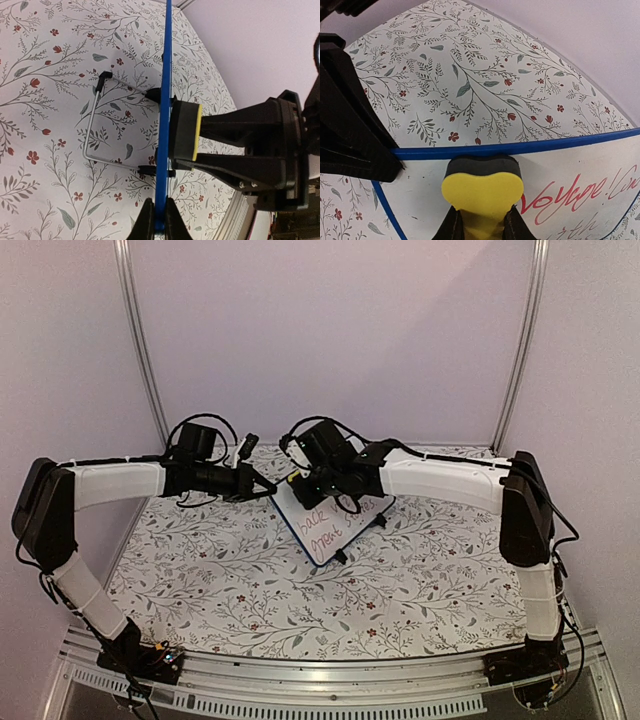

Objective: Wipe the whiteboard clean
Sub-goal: Erase the whiteboard at the center of the board.

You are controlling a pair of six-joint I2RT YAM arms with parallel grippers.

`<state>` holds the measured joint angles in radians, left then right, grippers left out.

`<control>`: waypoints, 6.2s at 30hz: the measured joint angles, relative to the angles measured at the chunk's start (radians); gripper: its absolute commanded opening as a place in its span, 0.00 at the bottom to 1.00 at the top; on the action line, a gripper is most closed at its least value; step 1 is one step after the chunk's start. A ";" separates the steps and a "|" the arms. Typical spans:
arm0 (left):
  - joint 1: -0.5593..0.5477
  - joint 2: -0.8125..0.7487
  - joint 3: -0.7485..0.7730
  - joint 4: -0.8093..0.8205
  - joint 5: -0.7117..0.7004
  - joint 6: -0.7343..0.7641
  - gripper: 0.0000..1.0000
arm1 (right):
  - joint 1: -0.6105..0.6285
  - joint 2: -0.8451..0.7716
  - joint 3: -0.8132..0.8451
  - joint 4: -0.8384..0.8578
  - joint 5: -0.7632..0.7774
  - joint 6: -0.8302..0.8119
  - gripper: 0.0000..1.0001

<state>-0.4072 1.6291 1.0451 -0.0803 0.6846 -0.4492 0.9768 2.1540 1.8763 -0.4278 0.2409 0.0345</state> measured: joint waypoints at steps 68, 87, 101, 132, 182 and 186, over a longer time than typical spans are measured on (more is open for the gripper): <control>0.002 0.004 0.000 0.000 0.003 -0.004 0.05 | -0.099 -0.018 -0.054 0.001 0.051 0.082 0.21; 0.002 0.004 0.000 0.000 0.012 -0.007 0.05 | -0.099 -0.102 -0.255 0.061 -0.026 0.103 0.19; 0.002 0.004 0.001 0.002 0.019 -0.007 0.06 | -0.078 -0.061 -0.140 0.024 0.007 0.072 0.19; 0.002 0.004 0.002 0.000 0.017 -0.007 0.06 | -0.080 -0.101 -0.244 0.060 -0.016 0.103 0.19; 0.002 0.005 0.004 0.001 0.034 -0.007 0.06 | -0.095 -0.070 -0.007 -0.122 -0.182 0.178 0.20; 0.002 0.006 0.005 0.000 0.034 -0.007 0.06 | -0.095 -0.070 0.057 -0.159 -0.251 0.210 0.20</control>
<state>-0.4057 1.6348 1.0504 -0.0799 0.7181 -0.4561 0.8822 2.0838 1.9335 -0.5873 -0.0105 0.2443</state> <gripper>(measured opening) 0.059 0.207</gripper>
